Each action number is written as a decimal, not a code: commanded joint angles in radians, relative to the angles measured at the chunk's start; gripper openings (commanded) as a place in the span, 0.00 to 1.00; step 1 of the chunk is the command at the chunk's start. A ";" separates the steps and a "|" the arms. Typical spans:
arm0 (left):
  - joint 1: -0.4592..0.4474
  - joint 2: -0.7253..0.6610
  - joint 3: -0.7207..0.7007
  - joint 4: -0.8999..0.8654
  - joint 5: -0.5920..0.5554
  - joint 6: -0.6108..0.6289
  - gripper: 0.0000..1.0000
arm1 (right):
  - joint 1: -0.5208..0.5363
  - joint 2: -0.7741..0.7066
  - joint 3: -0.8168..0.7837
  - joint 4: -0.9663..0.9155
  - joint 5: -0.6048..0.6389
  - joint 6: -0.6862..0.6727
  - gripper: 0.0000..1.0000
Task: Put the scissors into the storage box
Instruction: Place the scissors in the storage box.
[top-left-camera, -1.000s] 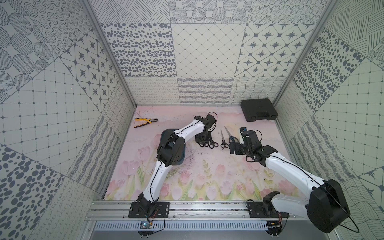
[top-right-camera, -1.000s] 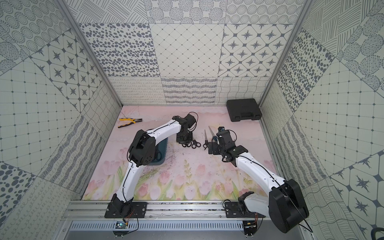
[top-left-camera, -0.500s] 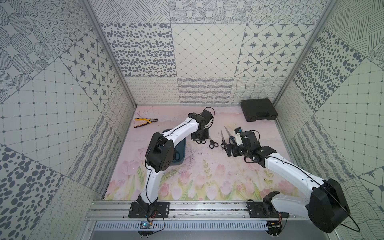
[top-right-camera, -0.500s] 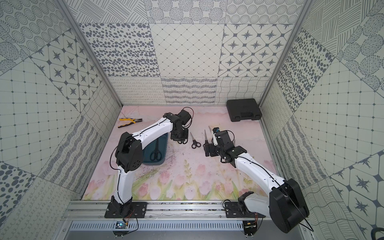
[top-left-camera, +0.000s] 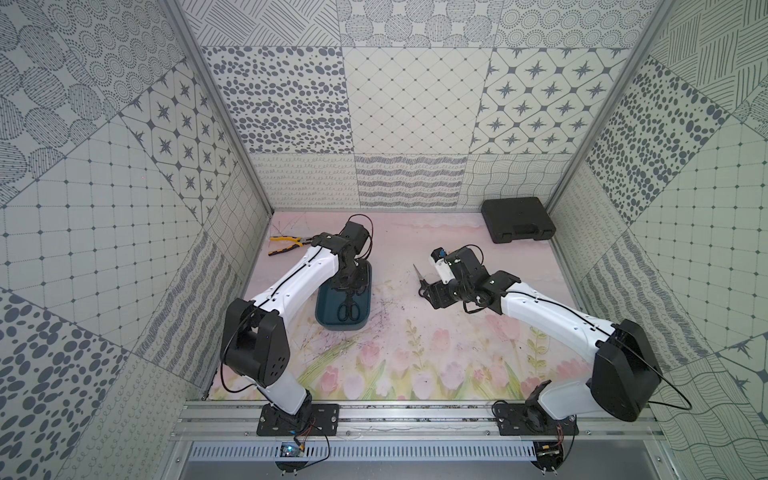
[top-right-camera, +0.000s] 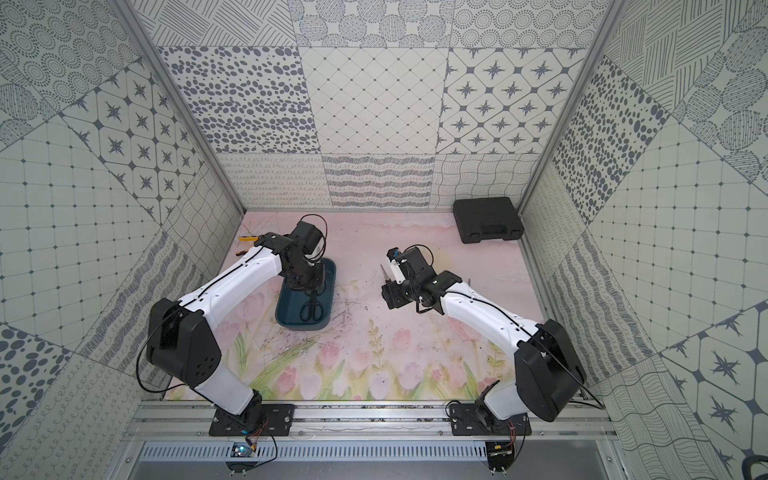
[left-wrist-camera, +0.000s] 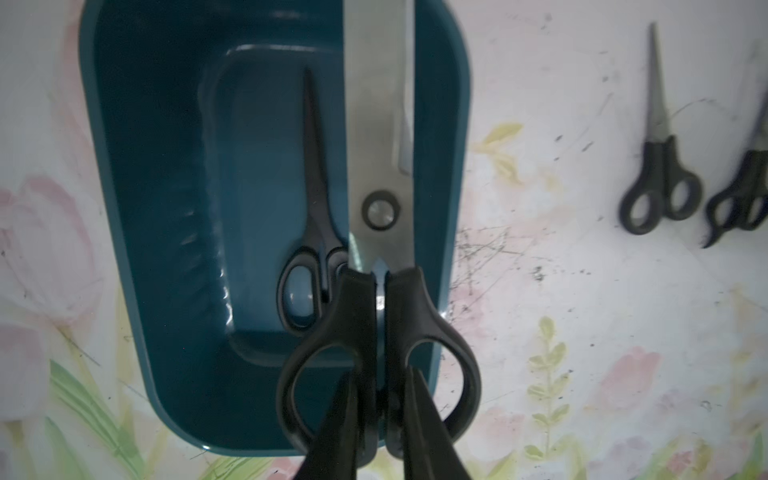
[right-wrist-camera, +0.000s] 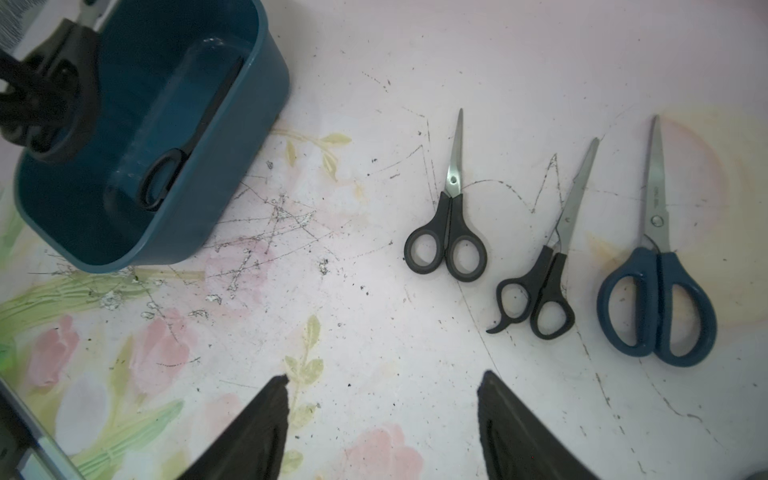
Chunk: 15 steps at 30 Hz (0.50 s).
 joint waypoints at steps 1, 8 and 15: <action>0.061 -0.004 -0.111 0.022 0.026 0.099 0.00 | 0.026 0.054 0.092 -0.094 0.084 0.014 0.66; 0.094 0.122 -0.103 0.053 -0.025 0.104 0.00 | 0.025 0.193 0.213 -0.209 0.122 0.020 0.59; 0.107 0.214 -0.051 0.046 -0.069 0.095 0.00 | 0.022 0.296 0.271 -0.242 0.128 0.051 0.55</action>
